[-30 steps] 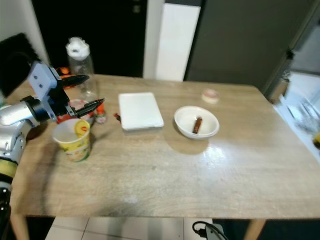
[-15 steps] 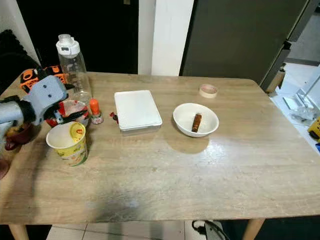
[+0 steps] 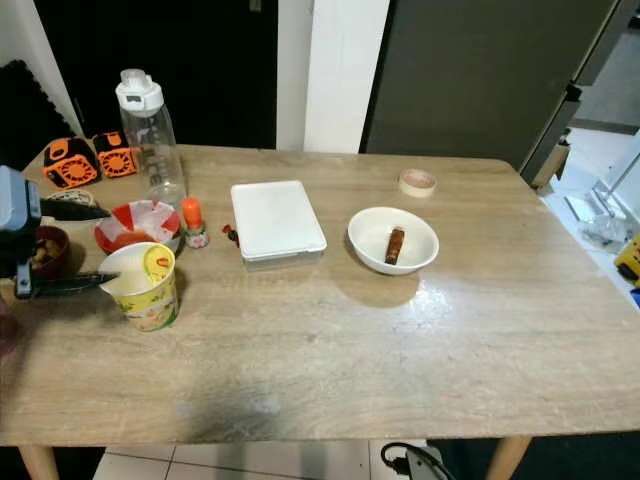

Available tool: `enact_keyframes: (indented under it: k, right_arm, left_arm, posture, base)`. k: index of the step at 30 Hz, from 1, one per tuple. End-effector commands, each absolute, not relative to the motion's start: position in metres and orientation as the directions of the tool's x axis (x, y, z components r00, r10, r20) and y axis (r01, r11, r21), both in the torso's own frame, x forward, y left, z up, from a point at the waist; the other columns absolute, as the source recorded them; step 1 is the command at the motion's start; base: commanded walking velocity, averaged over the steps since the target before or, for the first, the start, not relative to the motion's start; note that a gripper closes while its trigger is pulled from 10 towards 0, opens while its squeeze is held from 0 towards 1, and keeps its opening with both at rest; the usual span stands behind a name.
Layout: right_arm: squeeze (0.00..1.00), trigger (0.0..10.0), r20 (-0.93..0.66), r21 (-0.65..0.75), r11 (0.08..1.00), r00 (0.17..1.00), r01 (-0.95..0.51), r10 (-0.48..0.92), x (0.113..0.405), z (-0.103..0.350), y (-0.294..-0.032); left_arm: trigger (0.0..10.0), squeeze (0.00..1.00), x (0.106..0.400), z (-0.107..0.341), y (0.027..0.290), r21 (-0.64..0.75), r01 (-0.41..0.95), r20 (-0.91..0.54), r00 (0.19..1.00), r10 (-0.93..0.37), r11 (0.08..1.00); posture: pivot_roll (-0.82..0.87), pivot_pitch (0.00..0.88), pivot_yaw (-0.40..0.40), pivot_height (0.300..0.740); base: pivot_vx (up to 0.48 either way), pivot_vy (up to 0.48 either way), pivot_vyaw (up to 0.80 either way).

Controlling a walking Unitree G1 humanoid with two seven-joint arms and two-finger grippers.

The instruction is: Restocking fridge

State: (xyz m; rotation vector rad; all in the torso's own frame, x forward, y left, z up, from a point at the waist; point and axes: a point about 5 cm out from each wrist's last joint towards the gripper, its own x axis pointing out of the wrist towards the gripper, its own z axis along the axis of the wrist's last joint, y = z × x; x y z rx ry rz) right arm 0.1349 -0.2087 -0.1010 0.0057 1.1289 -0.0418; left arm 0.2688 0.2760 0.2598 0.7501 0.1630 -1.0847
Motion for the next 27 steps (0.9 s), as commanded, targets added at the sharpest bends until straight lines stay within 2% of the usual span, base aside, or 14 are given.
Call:
enact_keyframes:
  k: [1, 5, 8, 17, 27]
  right_arm:
    - [0.00, 10.0, -0.908, -0.025, 0.999, 0.417, 0.035, -0.037, 0.133, -0.101, -0.213]
    - [0.00, 10.0, -0.910, -0.043, 0.999, 0.413, 0.011, -0.043, 0.132, -0.100, -0.221]
    - [0.00, 10.0, -0.909, -0.046, 0.999, 0.414, 0.008, -0.045, 0.133, -0.099, -0.222]
    - [0.00, 10.0, -0.907, -0.046, 0.999, 0.418, 0.004, -0.044, 0.137, -0.099, -0.218]
    - [0.00, 10.0, -0.910, -0.038, 0.999, 0.413, 0.008, -0.038, 0.135, -0.100, -0.214]
  left_arm:
    - [10.0, 0.00, 0.264, 0.265, 0.276, 0.473, 0.852, -0.498, 0.468, -0.730, 0.223]
    - [10.0, 0.00, 0.257, 0.236, 0.247, 0.367, 0.922, -0.561, 0.327, -0.760, 0.126]
    - [10.0, 0.00, 0.258, 0.231, 0.239, 0.357, 0.929, -0.571, 0.301, -0.764, 0.100]
    - [10.0, 0.00, 0.266, 0.235, 0.219, 0.404, 0.915, -0.593, 0.271, -0.758, 0.011]
    - [10.0, 0.00, 0.279, 0.230, 0.208, 0.432, 0.901, -0.668, 0.294, -0.683, -0.034]
  posture:
    - [0.07, 0.000, -0.046, 0.740]
    - [0.08, 0.000, -0.056, 0.740]
    - [0.08, 0.000, -0.061, 0.740]
    - [0.07, 0.000, -0.063, 0.740]
    - [0.06, 0.000, -0.053, 0.740]
  base:
    - [0.000, 0.000, 0.00]
    - [0.000, 0.000, 0.00]
    - [0.000, 0.000, 0.00]
    - [0.000, 0.000, 0.00]
    - [0.000, 0.000, 0.00]
